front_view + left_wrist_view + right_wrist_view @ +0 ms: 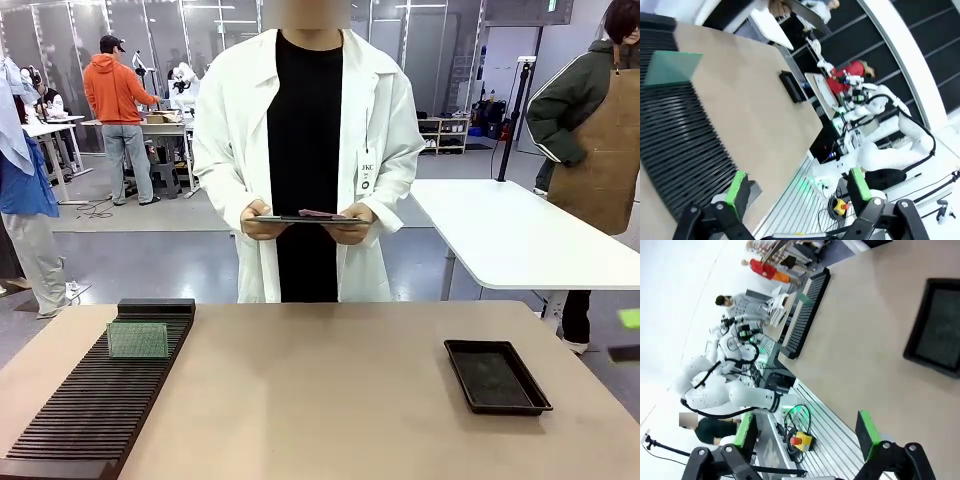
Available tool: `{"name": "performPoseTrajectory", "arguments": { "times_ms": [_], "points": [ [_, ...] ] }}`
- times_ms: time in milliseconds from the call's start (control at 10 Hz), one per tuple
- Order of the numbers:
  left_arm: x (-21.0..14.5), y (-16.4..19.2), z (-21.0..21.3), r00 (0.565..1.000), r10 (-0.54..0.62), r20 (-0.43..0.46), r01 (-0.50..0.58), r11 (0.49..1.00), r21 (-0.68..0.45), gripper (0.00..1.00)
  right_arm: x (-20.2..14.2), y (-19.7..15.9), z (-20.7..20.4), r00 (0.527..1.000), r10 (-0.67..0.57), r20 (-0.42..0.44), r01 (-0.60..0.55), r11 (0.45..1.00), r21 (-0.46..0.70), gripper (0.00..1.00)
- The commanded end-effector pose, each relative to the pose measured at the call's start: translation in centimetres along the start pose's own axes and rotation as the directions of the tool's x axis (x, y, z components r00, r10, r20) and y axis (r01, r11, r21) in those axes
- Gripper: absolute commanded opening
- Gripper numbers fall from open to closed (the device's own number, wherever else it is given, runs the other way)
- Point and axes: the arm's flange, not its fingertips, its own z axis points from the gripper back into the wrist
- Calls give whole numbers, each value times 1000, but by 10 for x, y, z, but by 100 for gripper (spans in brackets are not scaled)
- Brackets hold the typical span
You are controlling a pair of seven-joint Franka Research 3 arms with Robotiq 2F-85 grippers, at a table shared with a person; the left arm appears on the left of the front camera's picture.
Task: Inspect the PCB.
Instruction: Pick up the Blank PCB and present it to the human.
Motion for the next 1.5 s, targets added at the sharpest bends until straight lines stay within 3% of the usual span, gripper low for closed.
{"name": "performPoseTrajectory", "arguments": {
  "times_ms": [0, 400, 500, 1000, 1100, 1200, 1400],
  "points": [
    [-15, 11, 21, 998, -14, 64, 15, 1000, -20, 100, -51, 0, -21, 1000, 5, 28, -5, 1000, -5, 100],
    [-13, 13, 32, 996, 17, 91, -18, 1000, 15, 100, -64, -3, -15, 998, -4, 61, 5, 1000, -28, 100],
    [-26, 14, 36, 997, 10, 83, -11, 1000, 9, 100, -25, -16, 29, 999, -30, 44, 31, 999, -15, 100],
    [-25, 14, 36, 997, 14, 78, -16, 1000, 21, 100, -25, -16, 29, 999, -30, 44, 31, 999, -15, 100],
    [-12, -25, 28, 984, -166, -62, 175, 965, 193, 100, -25, -16, 29, 999, -30, 44, 31, 999, -15, 100],
    [6, -54, 21, 953, -240, -183, 292, 887, 358, 100, -25, -16, 29, 999, -30, 44, 31, 999, -15, 100],
    [45, -104, -4, 842, -374, -390, 505, 799, 325, 100, -25, -16, 29, 999, -30, 44, 31, 999, -15, 100]
  ]
}}
